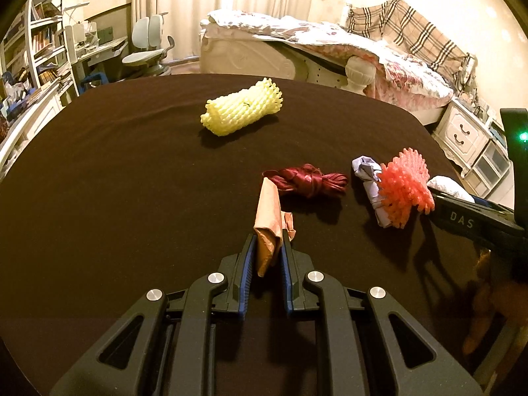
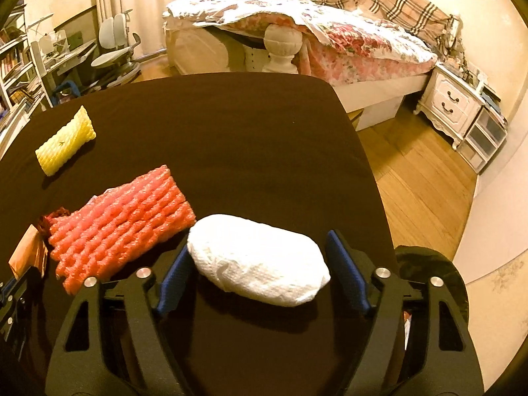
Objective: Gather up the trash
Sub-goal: 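Grasp the white crumpled bag with the right tool while the left tool holds the tan paper, then carry the tan paper and white bag over the black trash bin with both tools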
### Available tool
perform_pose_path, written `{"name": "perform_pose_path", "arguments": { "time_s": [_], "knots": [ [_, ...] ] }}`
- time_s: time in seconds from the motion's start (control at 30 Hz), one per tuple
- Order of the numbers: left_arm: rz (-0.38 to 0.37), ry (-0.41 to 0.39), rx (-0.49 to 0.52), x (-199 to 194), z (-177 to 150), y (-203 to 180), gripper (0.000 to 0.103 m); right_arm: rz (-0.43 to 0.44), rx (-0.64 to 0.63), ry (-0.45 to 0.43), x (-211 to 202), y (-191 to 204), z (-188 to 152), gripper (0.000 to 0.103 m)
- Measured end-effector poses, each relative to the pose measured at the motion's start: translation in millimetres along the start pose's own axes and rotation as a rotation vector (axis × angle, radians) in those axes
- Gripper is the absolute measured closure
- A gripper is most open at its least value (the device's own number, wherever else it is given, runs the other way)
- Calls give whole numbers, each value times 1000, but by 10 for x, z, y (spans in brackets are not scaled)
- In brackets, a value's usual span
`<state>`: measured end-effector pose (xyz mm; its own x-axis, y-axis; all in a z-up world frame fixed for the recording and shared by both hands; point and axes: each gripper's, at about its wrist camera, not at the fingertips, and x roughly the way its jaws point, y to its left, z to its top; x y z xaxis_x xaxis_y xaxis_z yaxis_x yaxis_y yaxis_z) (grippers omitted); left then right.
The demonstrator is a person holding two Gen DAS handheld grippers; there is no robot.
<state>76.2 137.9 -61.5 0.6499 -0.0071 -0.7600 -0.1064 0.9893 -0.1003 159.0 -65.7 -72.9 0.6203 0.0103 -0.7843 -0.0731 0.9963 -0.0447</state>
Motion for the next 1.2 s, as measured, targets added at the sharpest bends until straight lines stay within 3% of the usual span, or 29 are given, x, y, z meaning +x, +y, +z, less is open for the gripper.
{"name": "perform_pose_path", "arguments": {
  "time_s": [0.1, 0.3, 1.2],
  "knots": [
    [-5, 0, -14, -2, 12, 24, 86, 2, -22, -7, -11, 45, 7, 39],
    [-13, -3, -21, -9, 12, 45, 86, -8, -37, -11, -18, 81, 14, 42],
    [-35, -31, -20, -130, -95, 24, 86, 32, -29, 0, -299, 164, -379, 43]
  ]
}}
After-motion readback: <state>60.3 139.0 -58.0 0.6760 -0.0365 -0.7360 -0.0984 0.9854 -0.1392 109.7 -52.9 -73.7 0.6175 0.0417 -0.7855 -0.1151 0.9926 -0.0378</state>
